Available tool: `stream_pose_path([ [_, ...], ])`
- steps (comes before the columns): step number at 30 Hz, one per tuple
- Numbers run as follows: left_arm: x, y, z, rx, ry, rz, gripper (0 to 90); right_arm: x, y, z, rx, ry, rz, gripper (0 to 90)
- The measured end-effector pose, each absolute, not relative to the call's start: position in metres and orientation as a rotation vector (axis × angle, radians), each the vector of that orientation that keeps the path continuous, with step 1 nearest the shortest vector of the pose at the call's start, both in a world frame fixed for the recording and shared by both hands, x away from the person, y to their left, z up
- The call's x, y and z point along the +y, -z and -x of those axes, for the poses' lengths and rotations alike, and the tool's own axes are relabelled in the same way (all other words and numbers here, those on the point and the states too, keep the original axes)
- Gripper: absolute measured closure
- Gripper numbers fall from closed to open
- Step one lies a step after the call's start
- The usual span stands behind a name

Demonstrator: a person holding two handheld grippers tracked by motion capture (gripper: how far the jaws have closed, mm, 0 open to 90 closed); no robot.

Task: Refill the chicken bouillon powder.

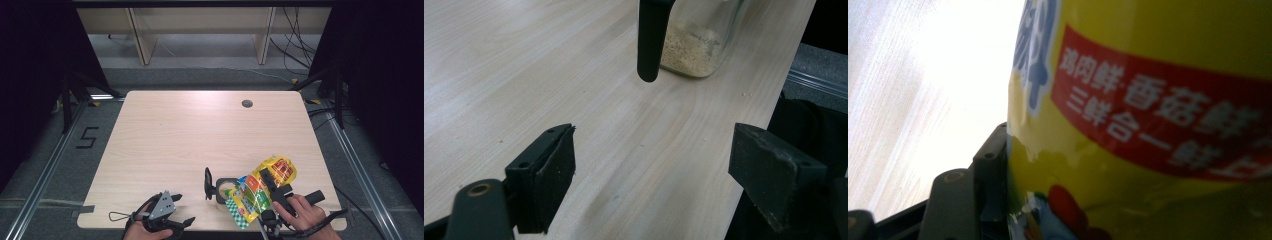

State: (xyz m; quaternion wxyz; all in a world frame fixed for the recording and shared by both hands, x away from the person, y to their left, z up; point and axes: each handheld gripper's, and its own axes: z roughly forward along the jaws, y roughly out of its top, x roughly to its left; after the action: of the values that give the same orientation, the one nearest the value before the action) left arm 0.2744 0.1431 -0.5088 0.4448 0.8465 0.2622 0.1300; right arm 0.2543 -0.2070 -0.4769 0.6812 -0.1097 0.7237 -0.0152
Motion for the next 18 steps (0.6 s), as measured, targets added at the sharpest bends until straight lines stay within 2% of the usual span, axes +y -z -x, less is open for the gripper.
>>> stream_pose_path([
  [4,0.1436,0.5084,-0.2742,0.648,-0.324,-2.1,18.2,-0.2057,0.4726,-0.2574,1.62,0.053,0.331,36.8],
  [5,0.1431,0.5089,-0.2746,0.649,-0.319,-2.086,18.2,-0.2077,0.4774,-0.254,1.62,0.026,0.238,36.8],
  [8,0.1447,0.5083,-0.2753,0.639,-0.335,-2.121,18.2,-0.2079,0.4775,-0.254,1.62,0.026,0.236,36.8],
  [18,0.1431,0.5089,-0.2748,0.648,-0.323,-2.089,18.2,-0.208,0.4779,-0.253,1.619,0.019,0.23,36.8],
])
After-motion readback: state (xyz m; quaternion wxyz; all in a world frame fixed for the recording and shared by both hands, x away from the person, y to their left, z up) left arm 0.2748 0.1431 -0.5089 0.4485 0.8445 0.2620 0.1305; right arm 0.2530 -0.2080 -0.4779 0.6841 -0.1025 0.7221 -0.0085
